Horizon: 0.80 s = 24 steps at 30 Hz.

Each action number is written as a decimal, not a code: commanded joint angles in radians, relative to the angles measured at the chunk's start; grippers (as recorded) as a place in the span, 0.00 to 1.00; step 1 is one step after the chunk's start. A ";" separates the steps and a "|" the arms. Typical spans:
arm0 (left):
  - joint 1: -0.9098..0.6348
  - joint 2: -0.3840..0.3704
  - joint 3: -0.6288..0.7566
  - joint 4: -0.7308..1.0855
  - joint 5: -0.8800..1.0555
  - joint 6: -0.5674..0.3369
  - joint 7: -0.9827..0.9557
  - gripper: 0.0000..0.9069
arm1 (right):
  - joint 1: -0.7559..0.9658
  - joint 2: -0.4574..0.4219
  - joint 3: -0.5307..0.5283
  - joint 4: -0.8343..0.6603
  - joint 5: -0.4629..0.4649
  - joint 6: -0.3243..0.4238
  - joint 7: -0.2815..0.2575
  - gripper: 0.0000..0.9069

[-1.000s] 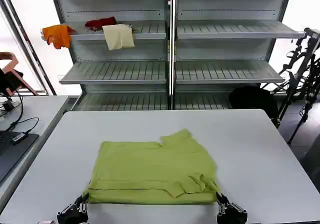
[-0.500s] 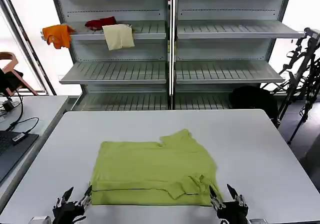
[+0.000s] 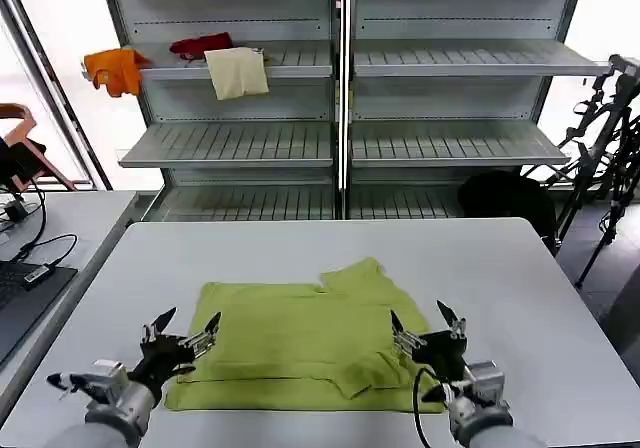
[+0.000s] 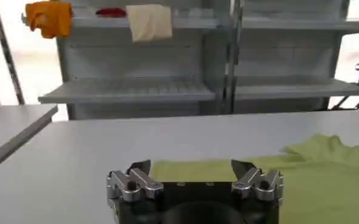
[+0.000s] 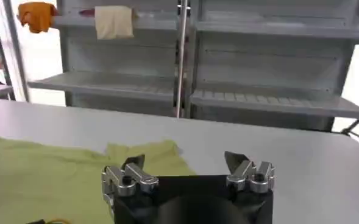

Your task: Fold and organize the clothes.

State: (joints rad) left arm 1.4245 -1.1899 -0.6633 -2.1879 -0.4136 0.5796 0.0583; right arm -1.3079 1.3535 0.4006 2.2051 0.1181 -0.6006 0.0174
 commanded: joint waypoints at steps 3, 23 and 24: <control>-0.269 0.097 0.063 0.273 -0.031 0.007 0.089 1.00 | 0.323 -0.014 -0.085 -0.310 0.061 -0.001 0.024 1.00; -0.344 0.086 0.125 0.466 0.073 0.006 0.101 1.00 | 0.406 0.028 -0.085 -0.504 0.052 0.001 0.016 1.00; -0.345 0.084 0.125 0.467 0.074 0.006 0.101 1.00 | 0.405 0.028 -0.087 -0.504 0.051 0.001 0.016 1.00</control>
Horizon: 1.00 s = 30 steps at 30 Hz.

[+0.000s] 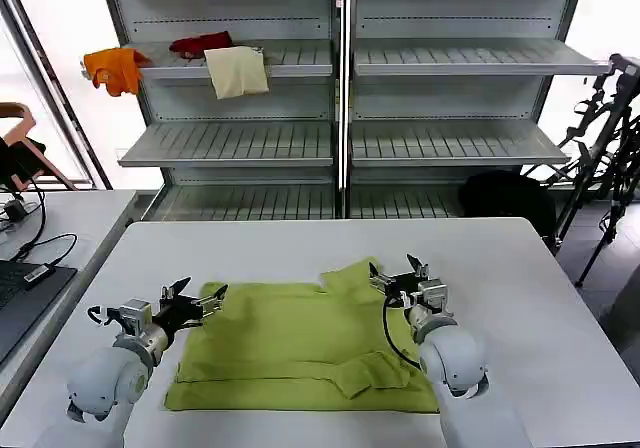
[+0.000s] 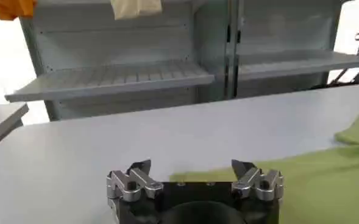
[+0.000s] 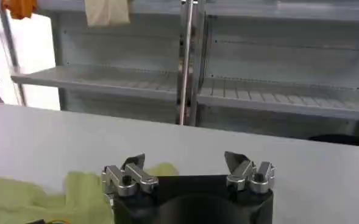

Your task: Fold and organize the clothes.

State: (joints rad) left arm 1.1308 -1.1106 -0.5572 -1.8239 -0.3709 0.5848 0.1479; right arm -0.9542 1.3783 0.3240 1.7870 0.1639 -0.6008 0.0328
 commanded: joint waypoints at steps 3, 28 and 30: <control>-0.052 0.004 0.022 0.105 0.039 0.001 0.010 1.00 | 0.049 0.007 -0.013 -0.090 -0.002 0.001 -0.006 1.00; -0.043 -0.015 0.037 0.104 0.065 0.000 0.019 0.02 | 0.005 0.023 -0.032 -0.113 -0.087 0.002 -0.088 0.00; -0.041 -0.015 0.037 0.100 0.065 0.001 0.024 0.01 | 0.002 0.022 -0.031 -0.104 -0.083 0.003 -0.092 0.00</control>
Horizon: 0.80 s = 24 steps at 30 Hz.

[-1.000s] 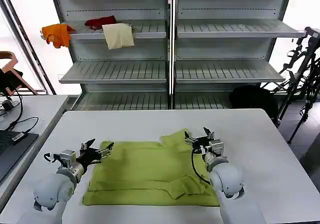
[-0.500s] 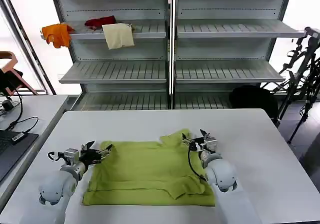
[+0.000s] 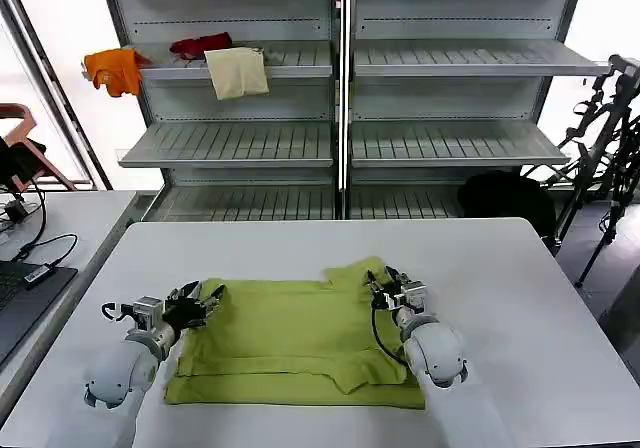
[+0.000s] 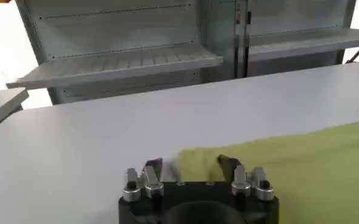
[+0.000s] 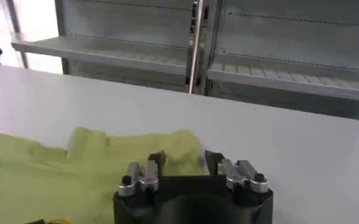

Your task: Fold and organize the clothes.

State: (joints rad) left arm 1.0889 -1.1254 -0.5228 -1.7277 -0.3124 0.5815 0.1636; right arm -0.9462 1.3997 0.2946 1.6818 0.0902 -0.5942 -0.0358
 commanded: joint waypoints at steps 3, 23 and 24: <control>0.002 0.002 0.004 0.000 0.006 0.004 0.012 0.01 | -0.009 -0.006 -0.001 0.019 0.003 -0.003 -0.024 0.00; 0.063 0.022 -0.063 -0.158 -0.106 -0.001 -0.017 0.00 | -0.144 -0.062 0.031 0.281 0.139 -0.002 0.024 0.00; 0.082 0.022 -0.072 -0.170 -0.121 -0.001 -0.012 0.00 | -0.169 -0.063 0.042 0.310 0.139 -0.002 0.020 0.00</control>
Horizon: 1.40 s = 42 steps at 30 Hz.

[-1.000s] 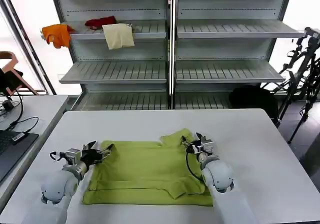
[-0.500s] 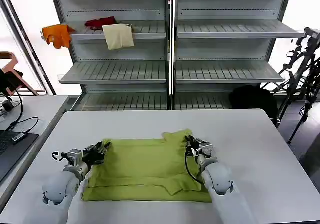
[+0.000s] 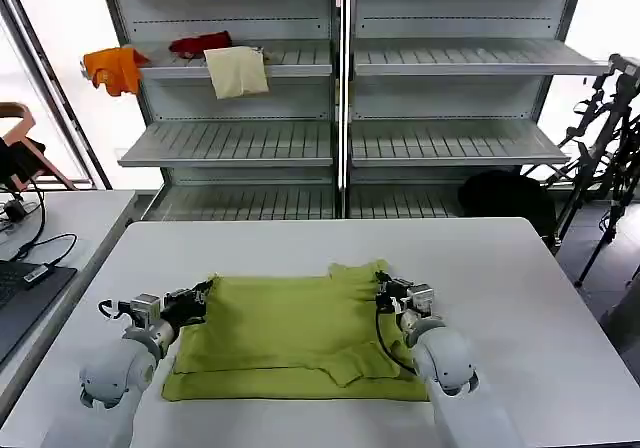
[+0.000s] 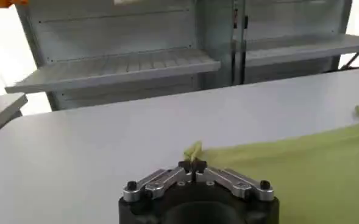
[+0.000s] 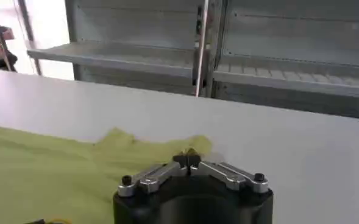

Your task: Fold and organize the clothes.

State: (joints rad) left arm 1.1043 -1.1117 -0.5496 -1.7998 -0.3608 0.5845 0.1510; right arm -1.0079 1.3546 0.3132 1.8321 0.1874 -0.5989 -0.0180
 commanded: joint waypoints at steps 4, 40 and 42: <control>0.145 0.011 -0.072 -0.155 -0.098 -0.005 0.026 0.00 | -0.192 -0.034 0.047 0.244 0.044 0.004 -0.006 0.00; 0.388 -0.003 -0.168 -0.278 -0.020 -0.008 0.058 0.01 | -0.518 0.000 0.109 0.405 -0.242 0.015 -0.059 0.00; 0.390 -0.008 -0.165 -0.282 -0.008 -0.008 0.057 0.24 | -0.522 0.002 0.108 0.399 -0.264 0.015 -0.059 1.00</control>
State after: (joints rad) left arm 1.4691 -1.1140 -0.7116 -2.0662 -0.4108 0.5749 0.2156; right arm -1.4994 1.3457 0.4199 2.2419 0.0615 -0.5836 -0.0697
